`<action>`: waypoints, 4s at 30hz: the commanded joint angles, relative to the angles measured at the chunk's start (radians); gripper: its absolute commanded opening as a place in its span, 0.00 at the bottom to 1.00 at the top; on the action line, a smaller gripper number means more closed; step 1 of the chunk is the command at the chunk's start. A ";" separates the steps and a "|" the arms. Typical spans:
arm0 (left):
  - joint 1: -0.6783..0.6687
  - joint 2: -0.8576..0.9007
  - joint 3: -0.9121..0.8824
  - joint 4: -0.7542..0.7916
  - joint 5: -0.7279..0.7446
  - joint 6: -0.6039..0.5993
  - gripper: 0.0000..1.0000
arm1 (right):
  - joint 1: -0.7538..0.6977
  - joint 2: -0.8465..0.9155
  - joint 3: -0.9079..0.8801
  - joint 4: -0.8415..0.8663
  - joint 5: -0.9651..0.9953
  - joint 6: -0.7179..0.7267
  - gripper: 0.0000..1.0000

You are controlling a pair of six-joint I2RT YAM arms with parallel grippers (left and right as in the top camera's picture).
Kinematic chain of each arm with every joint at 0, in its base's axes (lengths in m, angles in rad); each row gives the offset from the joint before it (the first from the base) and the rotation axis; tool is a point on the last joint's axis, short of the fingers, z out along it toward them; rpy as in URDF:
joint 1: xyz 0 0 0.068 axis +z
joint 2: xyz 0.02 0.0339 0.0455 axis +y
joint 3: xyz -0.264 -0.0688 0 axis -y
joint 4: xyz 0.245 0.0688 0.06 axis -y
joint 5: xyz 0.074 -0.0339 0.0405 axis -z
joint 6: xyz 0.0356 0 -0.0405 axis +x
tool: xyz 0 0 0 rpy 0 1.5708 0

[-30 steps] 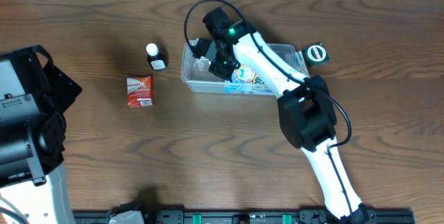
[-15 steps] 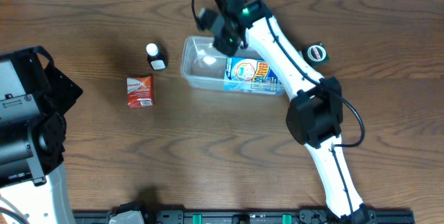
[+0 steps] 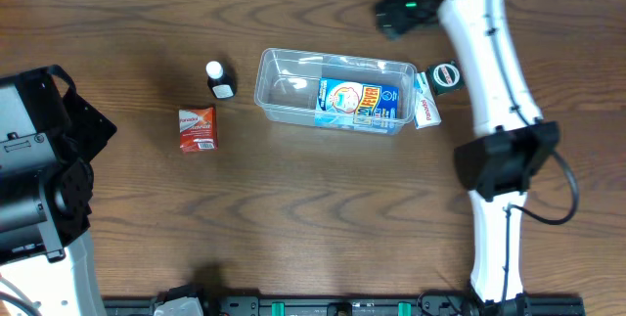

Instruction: Pack container

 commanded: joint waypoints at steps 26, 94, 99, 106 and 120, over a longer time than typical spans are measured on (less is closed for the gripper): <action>0.006 0.003 0.019 -0.003 -0.013 0.005 0.98 | 0.301 0.003 -0.202 -0.010 -0.168 0.025 0.01; 0.006 0.003 0.019 -0.003 -0.013 0.005 0.98 | 0.045 0.005 -0.230 0.156 0.039 0.319 0.01; 0.006 0.003 0.019 -0.003 -0.013 0.005 0.98 | 0.077 0.005 -0.230 0.114 0.040 0.319 0.01; 0.006 0.003 0.019 -0.003 -0.013 0.005 0.98 | 0.096 0.005 -0.230 0.109 0.039 0.320 0.01; 0.006 0.003 0.019 -0.003 -0.013 0.005 0.98 | 0.112 0.005 -0.230 0.032 0.008 0.322 0.01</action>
